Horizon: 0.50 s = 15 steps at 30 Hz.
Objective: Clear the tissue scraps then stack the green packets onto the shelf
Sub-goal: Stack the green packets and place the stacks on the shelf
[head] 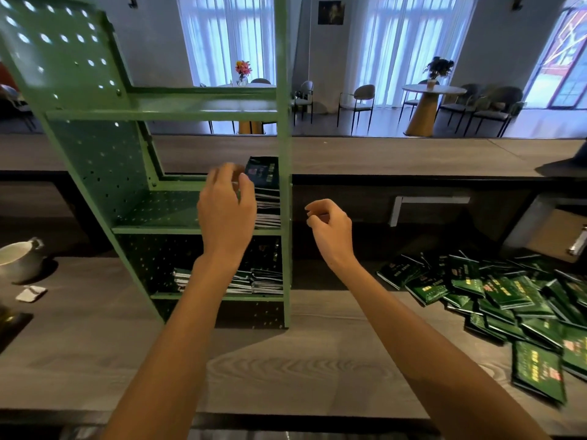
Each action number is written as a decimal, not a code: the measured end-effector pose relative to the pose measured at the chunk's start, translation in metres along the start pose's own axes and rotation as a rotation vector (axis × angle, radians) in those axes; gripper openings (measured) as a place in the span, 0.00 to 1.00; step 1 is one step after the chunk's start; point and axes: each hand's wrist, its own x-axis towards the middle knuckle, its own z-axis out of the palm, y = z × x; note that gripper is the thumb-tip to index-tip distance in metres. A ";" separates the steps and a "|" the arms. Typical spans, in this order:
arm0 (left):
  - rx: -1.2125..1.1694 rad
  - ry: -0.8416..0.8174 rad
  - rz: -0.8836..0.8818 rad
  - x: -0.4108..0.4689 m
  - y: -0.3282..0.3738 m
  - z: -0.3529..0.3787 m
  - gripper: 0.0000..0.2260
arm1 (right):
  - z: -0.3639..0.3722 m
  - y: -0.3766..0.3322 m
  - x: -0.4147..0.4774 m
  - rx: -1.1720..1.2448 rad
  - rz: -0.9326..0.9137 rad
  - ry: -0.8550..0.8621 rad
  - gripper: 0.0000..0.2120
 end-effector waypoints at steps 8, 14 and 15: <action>0.043 -0.222 0.295 -0.088 0.036 0.064 0.14 | -0.083 0.069 -0.030 -0.454 -0.119 0.051 0.12; 0.263 -0.604 0.092 -0.153 0.071 0.149 0.11 | -0.173 0.139 -0.053 -0.675 0.008 -0.039 0.11; 0.300 -0.661 0.072 -0.164 0.079 0.163 0.11 | -0.190 0.151 -0.056 -0.701 0.031 -0.057 0.11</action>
